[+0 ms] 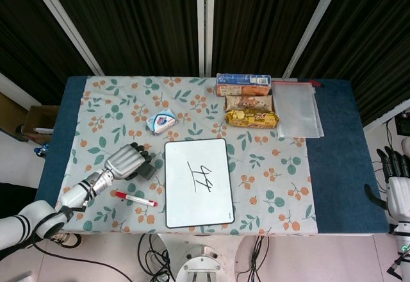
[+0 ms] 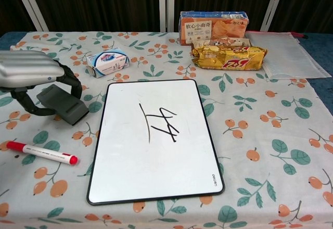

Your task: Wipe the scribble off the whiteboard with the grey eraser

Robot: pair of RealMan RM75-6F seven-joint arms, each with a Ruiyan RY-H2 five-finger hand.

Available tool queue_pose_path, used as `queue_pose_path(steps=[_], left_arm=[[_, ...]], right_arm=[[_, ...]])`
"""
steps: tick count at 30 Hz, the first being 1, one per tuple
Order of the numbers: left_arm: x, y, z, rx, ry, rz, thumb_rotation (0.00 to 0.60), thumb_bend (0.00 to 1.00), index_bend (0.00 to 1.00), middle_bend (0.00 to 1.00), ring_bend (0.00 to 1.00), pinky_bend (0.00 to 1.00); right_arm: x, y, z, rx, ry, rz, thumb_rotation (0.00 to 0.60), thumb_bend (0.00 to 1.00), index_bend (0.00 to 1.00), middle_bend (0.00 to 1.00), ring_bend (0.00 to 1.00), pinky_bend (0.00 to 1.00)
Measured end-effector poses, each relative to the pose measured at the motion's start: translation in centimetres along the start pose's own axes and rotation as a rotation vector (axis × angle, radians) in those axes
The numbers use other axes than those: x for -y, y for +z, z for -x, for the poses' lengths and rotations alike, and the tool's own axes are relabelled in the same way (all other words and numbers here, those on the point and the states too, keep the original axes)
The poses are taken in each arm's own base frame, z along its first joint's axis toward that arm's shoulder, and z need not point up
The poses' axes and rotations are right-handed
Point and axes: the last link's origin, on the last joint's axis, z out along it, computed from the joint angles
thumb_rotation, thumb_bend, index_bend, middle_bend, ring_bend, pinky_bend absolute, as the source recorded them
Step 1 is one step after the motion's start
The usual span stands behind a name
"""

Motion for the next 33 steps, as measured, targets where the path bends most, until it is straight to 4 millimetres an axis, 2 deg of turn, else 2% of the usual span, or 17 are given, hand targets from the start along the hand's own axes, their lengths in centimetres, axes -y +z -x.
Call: queue_pose_path(steps=[11,19,26,33], left_arm=[[0.0,0.3,0.0,-0.021,-0.041,-0.004,0.6,0.33,0.43,0.4,0.3,0.35],[0.1,0.6,0.1,-0.038,-0.086,-0.012,0.6,0.4,0.46,0.41,0.31,0.37],[0.8,0.2,-1.5,-0.104,-0.141,-0.039,0.6,0.44,0.5,0.46,0.35,0.41],[0.8,-0.9,-3.0,-0.124,-0.208,-0.042,0.6,0.44,0.61,0.57,0.45,0.51]], right_arm=[[0.0,-0.1,0.0,0.004,-0.002,0.004,0.6,0.23,0.0,0.0,0.0,0.0],[0.0,-0.1,0.2,0.012,-0.001,0.005,0.6,0.23,0.0,0.0,0.0,0.0],[-0.2,-0.1,0.2,0.01,-0.001,0.01,0.6,0.23,0.0,0.0,0.0,0.0],[-0.1,0.0,0.5,0.016,0.007,0.008,0.6,0.23,0.0,0.0,0.0,0.0]])
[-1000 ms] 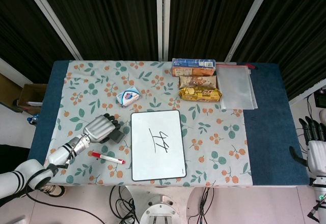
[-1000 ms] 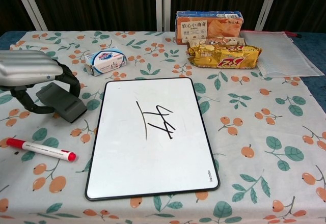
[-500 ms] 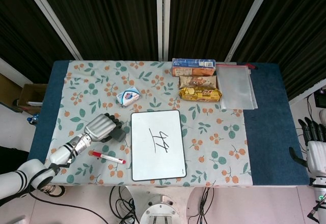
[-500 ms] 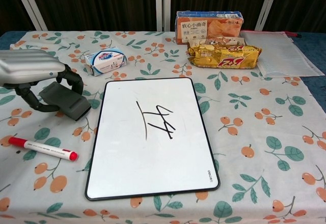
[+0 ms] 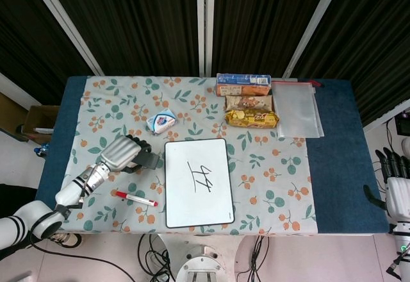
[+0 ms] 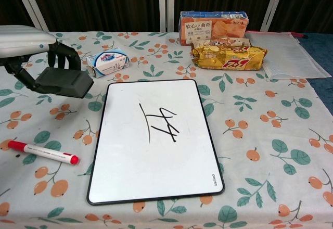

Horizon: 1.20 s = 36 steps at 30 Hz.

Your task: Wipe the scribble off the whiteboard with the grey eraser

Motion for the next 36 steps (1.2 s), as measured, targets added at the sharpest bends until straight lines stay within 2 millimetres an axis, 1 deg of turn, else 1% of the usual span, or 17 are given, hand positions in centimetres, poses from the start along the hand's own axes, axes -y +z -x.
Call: queue_pose_path(steps=[3,10,15,19,22,26,29,32,36], left_arm=[[-0.7,-0.2,-0.1,0.027,-0.005,0.009,0.6,0.44,0.65,0.61,0.49,0.55],[-3.7,0.2,-0.5,0.069,-0.033,0.029,0.6,0.43,0.66,0.62,0.5,0.56],[-7.1,0.8,-0.7,0.069,-0.085,0.076,0.6,0.45,0.66,0.62,0.5,0.56],[-9.1,1.4,-0.6,0.059,-0.078,0.094,0.6,0.45,0.65,0.61,0.49,0.55],[-10.8,1.9,0.0,0.06,-0.076,0.102,0.6,0.45,0.65,0.61,0.49,0.54],[-13.7,2.7,1.2,0.066,-0.077,0.118,0.6,0.45,0.65,0.61,0.49,0.54],[-15.3,3.3,2.0,0.077,-0.085,0.12,0.6,0.45,0.65,0.61,0.49,0.54],[-16.0,3.7,2.5,0.086,-0.081,0.115,0.6,0.45,0.66,0.61,0.49,0.54],[-16.3,4.1,3.2,0.101,-0.044,0.102,0.6,0.45,0.66,0.61,0.49,0.54]], right_arm=[[0.0,0.1,0.1,0.0,0.007,-0.001,0.6,0.23,0.0,0.0,0.0,0.0],[-0.1,-0.4,-0.5,-0.025,0.011,-0.006,0.6,0.23,0.0,0.0,0.0,0.0],[-0.7,-1.1,-1.6,-0.062,0.021,0.009,0.6,0.23,0.0,0.0,0.0,0.0],[-0.9,-1.5,-2.0,-0.076,0.031,0.01,0.6,0.24,0.0,0.0,0.0,0.0],[-1.0,-1.6,-2.0,-0.077,0.034,0.01,0.6,0.24,0.0,0.0,0.0,0.0],[-1.2,-1.6,-2.2,-0.082,0.036,0.009,0.6,0.24,0.0,0.0,0.0,0.0],[-1.4,-1.6,-2.4,-0.083,0.033,-0.001,0.6,0.25,0.0,0.0,0.0,0.0],[-1.6,-1.7,-2.5,-0.085,0.035,0.002,0.6,0.25,0.0,0.0,0.0,0.0],[-1.9,-1.6,-2.7,-0.093,0.037,0.009,0.6,0.25,0.0,0.0,0.0,0.0]])
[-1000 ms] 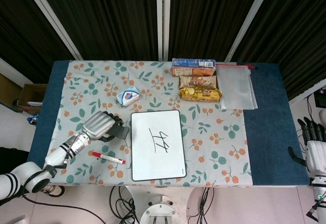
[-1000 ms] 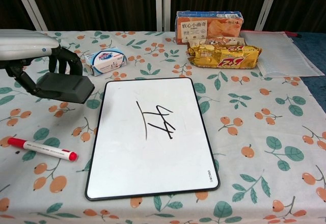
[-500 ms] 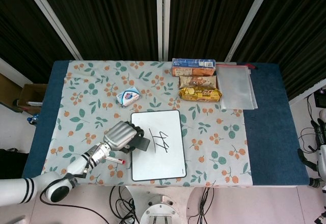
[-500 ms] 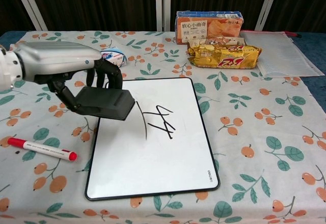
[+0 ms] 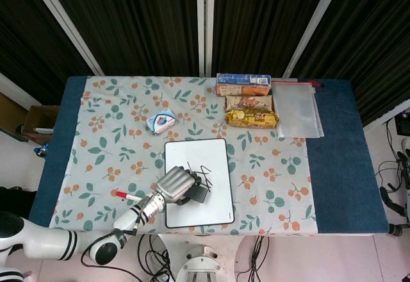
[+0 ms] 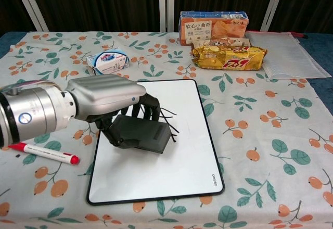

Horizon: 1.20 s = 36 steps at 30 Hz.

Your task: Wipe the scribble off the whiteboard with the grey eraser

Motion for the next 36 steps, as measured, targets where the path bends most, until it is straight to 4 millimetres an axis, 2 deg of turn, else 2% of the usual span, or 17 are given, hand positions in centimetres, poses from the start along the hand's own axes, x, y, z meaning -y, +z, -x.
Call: queue_pose_path(steps=[5,16,36], left_arm=[[-0.1,0.5,0.5,0.016,0.019,-0.02,0.6,0.45,0.66,0.61,0.49,0.54],[0.2,1.5,0.1,-0.019,0.032,-0.05,0.6,0.45,0.65,0.61,0.49,0.54],[2.7,5.2,-0.9,-0.123,-0.005,-0.121,0.6,0.48,0.65,0.61,0.49,0.54]], right_arm=[[0.0,0.1,0.1,-0.002,0.005,-0.002,0.6,0.25,0.0,0.0,0.0,0.0],[0.1,0.1,-0.1,-0.009,0.005,-0.007,0.6,0.25,0.0,0.0,0.0,0.0],[0.2,-0.3,-0.4,-0.013,0.006,-0.014,0.6,0.25,0.0,0.0,0.0,0.0]])
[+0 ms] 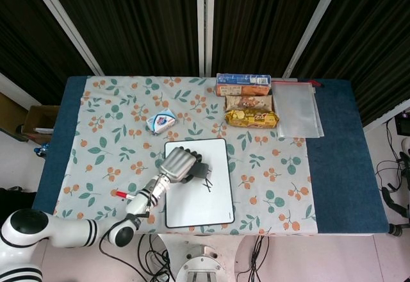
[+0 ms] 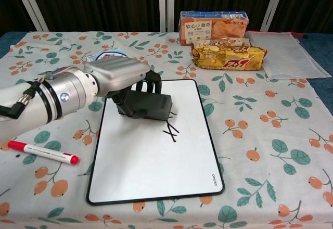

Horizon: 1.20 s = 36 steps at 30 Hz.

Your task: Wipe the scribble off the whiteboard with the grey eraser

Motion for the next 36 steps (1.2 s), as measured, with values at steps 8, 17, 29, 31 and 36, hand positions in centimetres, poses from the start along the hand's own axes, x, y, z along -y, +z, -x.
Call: queue_pose_path(steps=[8,17,29,31,36], left_arm=[[1.6,3.0,-0.6,-0.018,-0.01,-0.059,0.6,0.48,0.65,0.61,0.49,0.54],[1.3,3.7,-0.5,-0.009,-0.041,-0.064,0.6,0.48,0.65,0.61,0.49,0.54],[-1.5,1.7,0.4,0.019,-0.029,0.031,0.6,0.48,0.66,0.61,0.49,0.54],[-2.1,1.2,0.6,0.023,-0.03,0.047,0.6,0.48,0.66,0.61,0.49,0.54],[-3.2,0.1,0.9,0.035,-0.025,0.085,0.6,0.48,0.66,0.62,0.5,0.54]], right_arm=[[0.4,0.0,0.1,0.009,0.003,-0.011,0.6,0.25,0.0,0.0,0.0,0.0],[0.4,0.0,0.0,0.006,0.004,-0.009,0.6,0.25,0.0,0.0,0.0,0.0],[0.3,0.0,0.1,0.009,0.005,-0.009,0.6,0.25,0.0,0.0,0.0,0.0],[0.4,0.0,0.2,0.011,0.005,-0.011,0.6,0.25,0.0,0.0,0.0,0.0],[0.3,0.0,0.2,0.011,0.006,-0.009,0.6,0.25,0.0,0.0,0.0,0.0]])
